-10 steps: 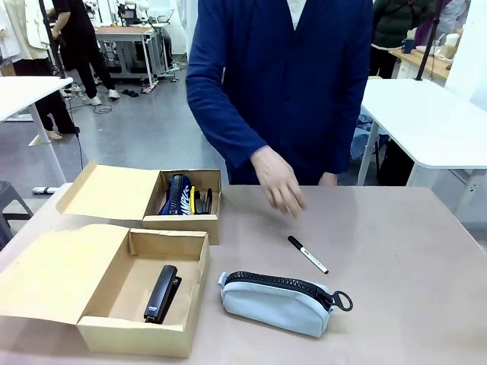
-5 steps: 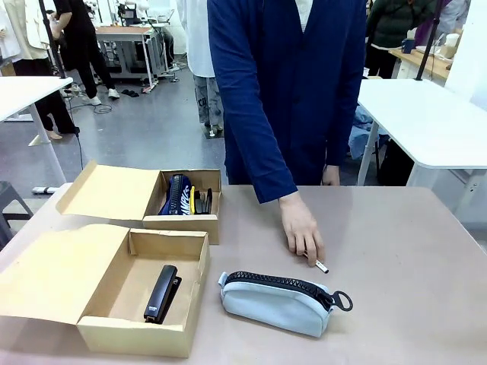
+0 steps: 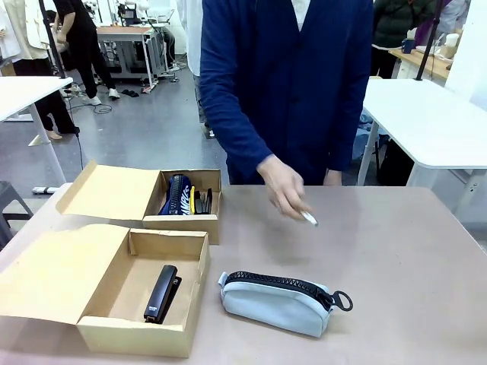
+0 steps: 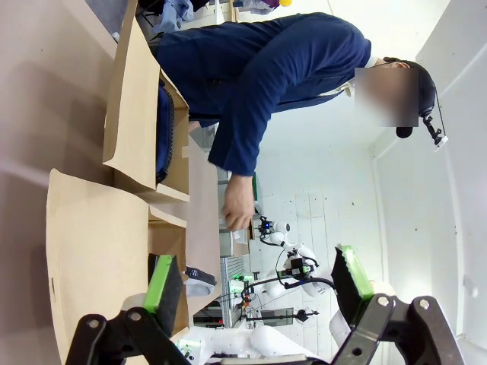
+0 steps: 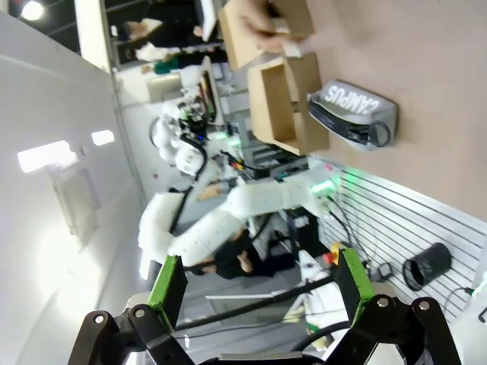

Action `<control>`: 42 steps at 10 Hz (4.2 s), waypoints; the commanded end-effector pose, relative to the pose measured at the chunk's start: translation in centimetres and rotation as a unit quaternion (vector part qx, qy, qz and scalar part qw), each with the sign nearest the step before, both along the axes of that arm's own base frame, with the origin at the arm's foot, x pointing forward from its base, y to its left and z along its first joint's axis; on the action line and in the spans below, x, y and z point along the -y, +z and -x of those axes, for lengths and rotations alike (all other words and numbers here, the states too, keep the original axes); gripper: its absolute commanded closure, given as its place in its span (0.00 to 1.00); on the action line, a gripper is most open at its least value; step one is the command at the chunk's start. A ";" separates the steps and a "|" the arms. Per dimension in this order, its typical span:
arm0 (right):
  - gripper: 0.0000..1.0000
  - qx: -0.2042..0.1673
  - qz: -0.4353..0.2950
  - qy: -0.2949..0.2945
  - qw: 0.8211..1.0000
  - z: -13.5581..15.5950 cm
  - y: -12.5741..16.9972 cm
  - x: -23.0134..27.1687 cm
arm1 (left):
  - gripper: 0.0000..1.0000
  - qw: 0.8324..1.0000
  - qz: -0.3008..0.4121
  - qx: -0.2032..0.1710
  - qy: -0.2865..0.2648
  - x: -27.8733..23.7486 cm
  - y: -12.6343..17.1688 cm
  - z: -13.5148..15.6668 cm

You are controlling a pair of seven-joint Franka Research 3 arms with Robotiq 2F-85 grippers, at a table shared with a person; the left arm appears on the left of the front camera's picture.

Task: Place items inside the box.
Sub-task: Pick up a Pencil pouch or Stapler and place it inside the Mailer Box closest to the robot.

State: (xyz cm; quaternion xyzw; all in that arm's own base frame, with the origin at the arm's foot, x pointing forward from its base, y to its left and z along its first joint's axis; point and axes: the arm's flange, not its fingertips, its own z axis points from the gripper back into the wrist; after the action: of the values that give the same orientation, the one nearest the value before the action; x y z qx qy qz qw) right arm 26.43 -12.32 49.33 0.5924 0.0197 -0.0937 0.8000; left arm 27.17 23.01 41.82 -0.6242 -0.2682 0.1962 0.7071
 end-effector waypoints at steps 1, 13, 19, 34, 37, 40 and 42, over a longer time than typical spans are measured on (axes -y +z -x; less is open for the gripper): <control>0.00 0.050 0.107 0.097 0.988 -2.7 1.3 -5.1 | 0.00 1.000 -0.002 0.012 -0.003 0.1 0.1 0.1; 0.00 0.236 0.482 0.383 0.752 -3.6 -6.5 -42.0 | 0.00 1.000 -0.002 0.012 -0.003 0.1 0.1 0.1; 0.00 0.265 0.499 0.445 0.694 -5.5 -14.9 -46.2 | 0.00 1.000 -0.002 0.012 -0.003 0.1 0.1 0.1; 1.00 0.168 0.499 0.413 0.743 -5.7 -14.3 -45.6 | 0.00 1.000 -0.002 0.012 -0.003 0.1 0.1 0.1; 1.00 0.069 0.492 0.315 0.808 -5.5 -11.1 -43.5 | 0.00 1.000 -0.002 0.012 -0.003 0.1 0.1 0.1; 1.00 -0.098 0.413 0.115 0.898 -1.7 -4.0 -33.6 | 0.00 1.000 -0.002 0.012 -0.003 0.1 0.1 0.1; 1.00 -0.032 0.445 0.225 0.866 -4.2 -5.9 -37.3 | 0.00 1.000 -0.002 0.012 -0.003 0.1 0.1 0.1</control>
State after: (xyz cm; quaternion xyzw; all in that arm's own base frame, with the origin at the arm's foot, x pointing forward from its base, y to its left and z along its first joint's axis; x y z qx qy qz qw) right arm 28.05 20.61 45.87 0.1757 0.1232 -0.0084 0.9767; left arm 27.19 22.96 41.82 -0.6242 -0.2677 0.1953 0.7075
